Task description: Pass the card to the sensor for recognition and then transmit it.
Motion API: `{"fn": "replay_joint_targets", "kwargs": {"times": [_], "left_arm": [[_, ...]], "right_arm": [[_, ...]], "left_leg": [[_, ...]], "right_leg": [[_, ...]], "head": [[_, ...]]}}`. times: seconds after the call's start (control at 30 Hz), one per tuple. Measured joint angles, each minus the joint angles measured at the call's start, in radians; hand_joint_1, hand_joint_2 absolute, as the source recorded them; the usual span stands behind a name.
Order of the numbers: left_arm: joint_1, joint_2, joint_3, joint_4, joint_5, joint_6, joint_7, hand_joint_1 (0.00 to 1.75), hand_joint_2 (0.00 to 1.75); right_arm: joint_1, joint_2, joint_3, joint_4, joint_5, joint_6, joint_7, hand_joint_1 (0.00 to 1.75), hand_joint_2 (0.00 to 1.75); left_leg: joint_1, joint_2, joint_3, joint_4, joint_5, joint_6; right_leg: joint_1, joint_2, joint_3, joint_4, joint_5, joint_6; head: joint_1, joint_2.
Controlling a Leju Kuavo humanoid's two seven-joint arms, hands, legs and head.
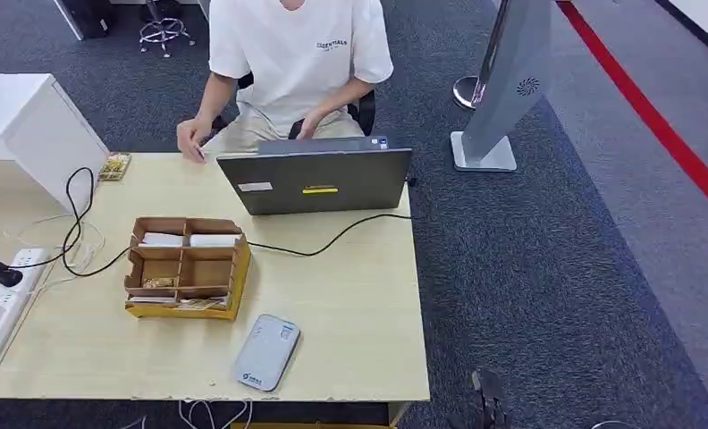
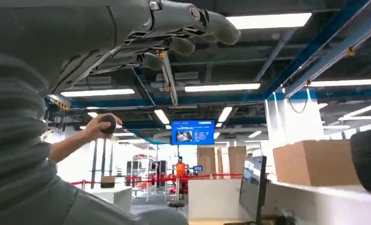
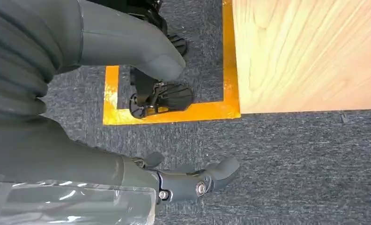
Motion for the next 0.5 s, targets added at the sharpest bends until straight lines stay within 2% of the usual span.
{"fn": "replay_joint_targets", "kwargs": {"times": [0.37, 0.43, 0.5], "left_arm": [[-0.026, 0.040, -0.047, 0.074, -0.041, -0.025, 0.015, 0.00, 1.75], [-0.033, 0.037, -0.072, 0.080, -0.056, -0.018, 0.005, 0.00, 1.75], [-0.038, 0.026, -0.117, 0.080, -0.058, -0.022, 0.026, 0.00, 1.75]], "right_arm": [[-0.001, 0.000, -0.001, 0.003, 0.000, 0.001, 0.000, 0.00, 1.75], [-0.001, 0.000, -0.001, 0.004, 0.008, 0.002, 0.002, 0.00, 1.75], [-0.002, 0.000, -0.001, 0.004, 0.015, 0.003, 0.007, 0.00, 1.75]], "left_leg": [[-0.001, 0.000, -0.002, 0.000, 0.000, 0.000], [-0.001, 0.000, -0.002, 0.000, 0.000, 0.000], [-0.001, -0.001, -0.002, 0.000, 0.000, 0.000]], "right_leg": [[0.001, 0.000, -0.002, -0.002, 0.000, 0.000], [0.001, -0.001, -0.002, -0.002, 0.000, 0.000], [0.001, -0.001, -0.001, -0.002, 0.001, 0.000]], "head": [[0.000, 0.000], [-0.001, 0.000], [0.000, 0.000]]}}
